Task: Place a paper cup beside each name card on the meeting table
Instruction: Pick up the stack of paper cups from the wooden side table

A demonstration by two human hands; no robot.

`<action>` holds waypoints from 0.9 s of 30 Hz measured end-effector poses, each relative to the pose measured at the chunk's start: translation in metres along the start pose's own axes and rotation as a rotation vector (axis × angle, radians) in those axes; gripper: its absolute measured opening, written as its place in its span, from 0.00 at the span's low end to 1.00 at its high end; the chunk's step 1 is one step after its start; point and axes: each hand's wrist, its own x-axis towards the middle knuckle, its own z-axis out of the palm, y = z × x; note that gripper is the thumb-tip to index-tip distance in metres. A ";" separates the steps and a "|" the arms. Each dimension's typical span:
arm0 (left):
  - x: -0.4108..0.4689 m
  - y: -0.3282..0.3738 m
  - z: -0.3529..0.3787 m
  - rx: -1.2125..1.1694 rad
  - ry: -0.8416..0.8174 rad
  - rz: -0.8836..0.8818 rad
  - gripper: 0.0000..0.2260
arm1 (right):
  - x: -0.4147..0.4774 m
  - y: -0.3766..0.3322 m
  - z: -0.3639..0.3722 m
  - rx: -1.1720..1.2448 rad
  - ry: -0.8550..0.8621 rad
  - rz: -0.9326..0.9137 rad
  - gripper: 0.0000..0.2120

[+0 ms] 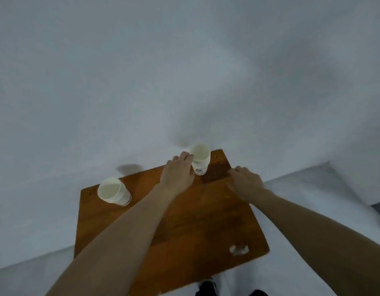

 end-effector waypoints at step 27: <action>0.042 -0.037 0.050 -0.186 0.003 -0.098 0.13 | 0.009 0.009 0.136 0.029 0.015 0.015 0.32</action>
